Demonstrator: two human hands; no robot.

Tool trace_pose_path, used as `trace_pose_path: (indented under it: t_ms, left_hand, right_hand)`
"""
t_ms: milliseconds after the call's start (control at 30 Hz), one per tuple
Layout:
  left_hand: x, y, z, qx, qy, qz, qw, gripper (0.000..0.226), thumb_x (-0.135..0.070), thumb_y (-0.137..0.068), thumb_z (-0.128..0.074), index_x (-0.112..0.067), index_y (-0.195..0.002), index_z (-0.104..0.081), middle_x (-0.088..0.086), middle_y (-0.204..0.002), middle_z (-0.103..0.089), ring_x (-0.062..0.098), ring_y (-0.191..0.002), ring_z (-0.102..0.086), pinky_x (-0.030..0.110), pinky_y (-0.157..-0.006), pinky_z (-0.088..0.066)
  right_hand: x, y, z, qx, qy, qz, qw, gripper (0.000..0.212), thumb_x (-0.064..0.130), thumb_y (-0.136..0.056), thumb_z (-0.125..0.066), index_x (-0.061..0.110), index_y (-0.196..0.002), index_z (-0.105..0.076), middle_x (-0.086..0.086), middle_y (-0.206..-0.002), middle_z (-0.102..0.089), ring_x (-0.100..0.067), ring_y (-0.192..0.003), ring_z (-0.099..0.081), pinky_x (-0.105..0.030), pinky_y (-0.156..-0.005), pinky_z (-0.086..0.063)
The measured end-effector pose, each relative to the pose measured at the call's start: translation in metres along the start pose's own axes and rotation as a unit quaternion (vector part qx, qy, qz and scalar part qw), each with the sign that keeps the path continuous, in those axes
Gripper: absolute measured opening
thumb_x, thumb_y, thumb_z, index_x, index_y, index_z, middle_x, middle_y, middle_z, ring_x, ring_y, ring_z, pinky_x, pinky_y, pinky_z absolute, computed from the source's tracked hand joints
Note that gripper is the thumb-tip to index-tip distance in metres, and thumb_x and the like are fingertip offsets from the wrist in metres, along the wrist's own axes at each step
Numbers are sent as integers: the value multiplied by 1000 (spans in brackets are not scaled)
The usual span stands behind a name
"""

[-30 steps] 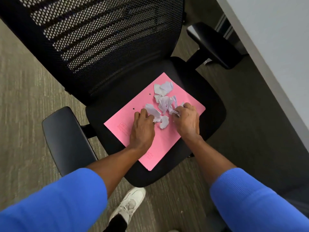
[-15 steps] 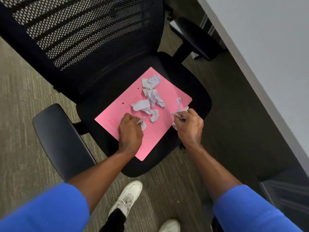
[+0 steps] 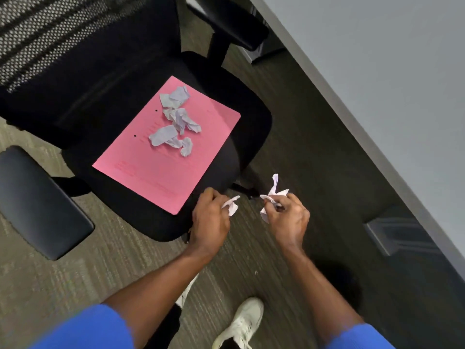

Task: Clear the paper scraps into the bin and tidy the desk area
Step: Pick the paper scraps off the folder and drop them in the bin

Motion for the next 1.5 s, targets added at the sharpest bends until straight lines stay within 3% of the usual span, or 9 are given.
trace_pose_path:
  t_ms: [100, 300, 633, 767, 933, 1067, 1200, 1300, 1500]
  left_hand:
    - [-21, 22, -37, 46, -10, -32, 998, 14, -8, -90, -63, -11, -90, -77, 0, -91, -55, 22, -82, -59, 40, -76, -51]
    - [-58, 69, -118, 116, -19, -70, 991, 12, -9, -92, -66, -8, -93, -78, 1, -92, -56, 20, -84, -59, 34, -77, -51]
    - [-92, 160, -269, 283, -75, -114, 949, 20, -7, -87, -62, -8, -100, -79, 16, -104, -72, 33, -93, -70, 40, -83, -59]
    - [-104, 186, -327, 253, -60, -165, 951, 24, -34, -87, -68, -13, -87, -79, 12, -88, -74, 27, -82, -71, 31, -75, -57]
    - [-121, 204, -376, 316, -24, -121, 941, 22, -9, -75, -80, -8, -98, -83, 19, -87, -76, 39, -75, -74, 35, -63, -61]
    - [-125, 204, -393, 306, -11, -109, 946, 35, -21, -86, -66, -5, -115, -78, 24, -105, -77, 42, -99, -71, 40, -81, -57]
    - [-116, 211, -410, 330, 21, -12, 944, 34, -21, -87, -63, 0, -111, -77, 21, -114, -78, 38, -109, -71, 28, -83, -49]
    - [-107, 219, -429, 407, 22, 31, 912, 42, -13, -93, -68, -6, -134, -68, 13, -137, -71, 30, -132, -62, 20, -100, -42]
    - [-102, 221, -439, 480, 15, 35, 877, 76, -11, -96, -65, -13, -163, -30, 15, -161, -46, 35, -148, -45, 36, -116, -41]
  right_hand:
    - [-55, 29, 19, 3, 17, -62, 998, 13, 15, -83, -81, 24, -93, -86, -2, -83, -78, -20, -71, -72, -37, -74, -58]
    - [-162, 87, 56, 20, 4, -199, 980, 12, 24, -93, -75, 21, -99, -84, 4, -85, -79, -1, -72, -68, -9, -66, -44]
    - [-318, 159, 97, -37, 25, -247, 968, 27, 46, -87, -69, 23, -89, -83, -5, -95, -78, -26, -87, -74, -43, -81, -58]
    - [-355, 175, 117, -65, 73, -239, 966, 5, 22, -82, -84, 17, -82, -83, -11, -86, -78, -33, -76, -74, -32, -68, -51]
    - [-395, 181, 137, -92, 96, -205, 970, 6, 23, -84, -82, 17, -84, -83, -11, -81, -75, -25, -72, -68, -24, -64, -31]
    - [-426, 174, 136, -81, 85, -225, 967, 20, 37, -85, -74, 20, -91, -84, -8, -89, -74, -29, -78, -72, -23, -66, -36]
    - [-443, 168, 130, -55, 80, -259, 961, 19, 16, -79, -87, 16, -98, -83, -14, -95, -77, -30, -83, -74, -20, -69, -40]
    - [-451, 166, 124, -28, 41, -271, 961, 27, 10, -79, -84, 17, -106, -83, -11, -100, -78, -16, -80, -72, 0, -61, -38]
    - [-451, 164, 119, -21, 49, -286, 957, 41, 5, -83, -75, 15, -122, -77, -16, -112, -76, -30, -97, -74, -23, -74, -41]
Point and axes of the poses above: each hand's wrist, its own y-axis away from the middle knuckle, its own z-axis out of the back of the hand, x = y × z, the point moved 6 cm from there along -y, towards the middle knuckle
